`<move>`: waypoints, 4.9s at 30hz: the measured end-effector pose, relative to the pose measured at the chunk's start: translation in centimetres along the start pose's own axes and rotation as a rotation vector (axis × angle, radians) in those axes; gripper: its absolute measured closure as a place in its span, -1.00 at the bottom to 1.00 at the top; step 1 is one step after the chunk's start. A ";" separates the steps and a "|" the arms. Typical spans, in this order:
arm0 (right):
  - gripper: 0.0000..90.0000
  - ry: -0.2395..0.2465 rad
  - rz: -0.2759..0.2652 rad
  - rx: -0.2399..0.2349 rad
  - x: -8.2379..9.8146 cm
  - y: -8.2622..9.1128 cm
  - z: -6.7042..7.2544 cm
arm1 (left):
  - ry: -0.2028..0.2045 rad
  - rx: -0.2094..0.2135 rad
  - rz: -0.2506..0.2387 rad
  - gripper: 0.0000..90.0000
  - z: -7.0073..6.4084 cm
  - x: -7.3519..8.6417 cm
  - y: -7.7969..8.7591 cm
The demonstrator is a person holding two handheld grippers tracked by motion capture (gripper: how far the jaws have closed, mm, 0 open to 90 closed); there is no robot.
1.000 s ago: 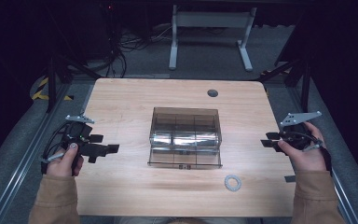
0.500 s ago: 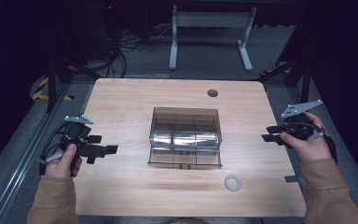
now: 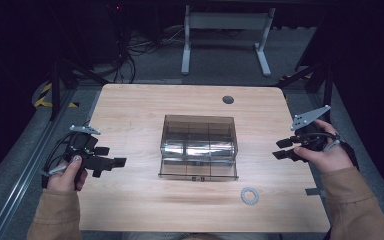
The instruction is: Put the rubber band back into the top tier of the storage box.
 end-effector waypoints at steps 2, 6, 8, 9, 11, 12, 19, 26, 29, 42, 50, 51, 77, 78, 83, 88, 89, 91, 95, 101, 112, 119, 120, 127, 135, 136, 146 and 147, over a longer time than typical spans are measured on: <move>0.22 0.017 -0.002 -0.013 -0.3 0.0 0.4 | 0.002 -0.001 0.000 -0.64 0.0 0.0 0.0; 0.21 0.061 -0.001 -0.044 -1.0 0.0 1.1 | 0.003 0.001 -0.003 -0.64 0.0 0.0 0.1; 0.21 0.099 -0.007 -0.063 -1.6 -0.1 1.5 | 0.008 -0.003 -0.005 -0.64 0.1 0.0 0.1; 0.21 0.118 -0.005 -0.075 -1.8 -0.2 1.8 | 0.008 -0.003 -0.005 -0.64 0.1 0.0 0.2; 0.21 0.160 0.000 -0.092 -2.2 -0.3 2.2 | 0.005 -0.001 -0.004 -0.64 0.1 0.0 0.1; 0.21 0.160 0.000 -0.092 -2.2 -0.3 2.2 | 0.005 -0.001 -0.004 -0.64 0.1 0.0 0.1; 0.23 0.250 0.020 -0.146 -3.3 -0.8 3.4 | 0.002 0.002 -0.002 -0.64 0.1 0.1 0.3; 0.25 0.242 0.075 -0.124 -3.3 -1.0 3.3 | 0.000 0.005 0.002 -0.64 0.1 0.2 0.3; 0.25 0.232 0.105 -0.114 -3.1 -1.2 3.2 | -0.002 0.008 0.005 -0.64 -0.1 0.2 0.3; 0.33 0.261 0.251 -0.106 -1.9 -3.0 3.6 | 0.000 0.008 0.006 -0.64 0.0 0.3 0.3; 0.30 0.269 0.312 -0.120 -1.5 -4.3 4.1 | 0.001 0.004 0.007 -0.64 0.2 0.3 0.3; 0.30 0.272 0.312 -0.122 -1.5 -4.5 4.2 | 0.001 0.006 0.006 -0.64 0.1 0.2 0.3; 0.24 0.250 0.339 -0.198 1.8 -9.1 5.3 | 0.003 0.008 0.007 -0.64 0.2 0.3 0.3; 0.25 0.249 0.339 -0.199 1.8 -9.2 5.4 | 0.004 0.008 0.007 -0.64 0.2 0.3 0.3; 0.24 0.249 0.346 -0.206 2.3 -9.9 5.7 | 0.005 0.006 0.008 -0.64 0.2 0.3 0.2; 0.24 0.248 0.353 -0.214 2.7 -10.5 5.9 | 0.004 0.008 0.010 -0.64 0.3 0.4 0.2; 0.24 0.248 0.354 -0.220 2.8 -10.7 6.0 | 0.005 0.006 0.009 -0.64 0.3 0.3 0.2; 0.24 0.248 0.360 -0.227 3.0 -10.9 6.1 | 0.005 0.006 0.008 -0.64 0.3 0.3 0.2; 0.24 0.247 0.368 -0.234 3.2 -11.4 6.4 | 0.006 0.007 0.010 -0.64 0.3 0.4 0.2; 0.25 0.243 0.377 -0.240 3.8 -12.2 6.5 | 0.006 0.007 0.010 -0.64 0.3 0.4 0.3; 0.30 0.248 0.403 -0.217 4.7 -12.9 6.5 | 0.004 0.004 0.011 -0.64 0.3 0.4 0.2; 0.40 0.252 0.392 -0.200 5.0 -13.0 6.5 | 0.008 0.006 0.012 -0.64 0.3 0.4 0.1; 0.42 0.257 0.390 -0.193 5.0 -13.1 6.4 | 0.008 0.006 0.013 -0.64 0.3 0.4 0.1; 0.65 0.273 0.387 -0.170 4.9 -13.1 6.3 | 0.008 0.006 0.011 -0.64 0.4 0.4 0.2; 0.83 0.277 0.397 -0.174 5.0 -13.1 6.5 | 0.008 0.006 0.010 -0.64 0.4 0.4 0.2; 0.84 0.275 0.397 -0.171 5.0 -13.1 6.4 | 0.010 0.007 0.009 -0.64 0.3 0.4 0.2; 0.84 0.255 0.401 -0.169 5.1 -13.0 6.6 | 0.011 0.007 0.008 -0.64 0.3 0.4 0.2; 0.84 0.255 0.400 -0.169 5.1 -13.0 6.6 | 0.011 0.007 0.007 -0.64 0.3 0.4 0.2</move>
Point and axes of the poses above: each handheld gripper's, and its own axes: y roughly backward along the jaws, x roughly out of its underside, z roughly to its left, the point moved 10 cm from there along -y, roughly forward along the jaws, and after that the axes turned 6 degrees about y, right-handed, at the moved point
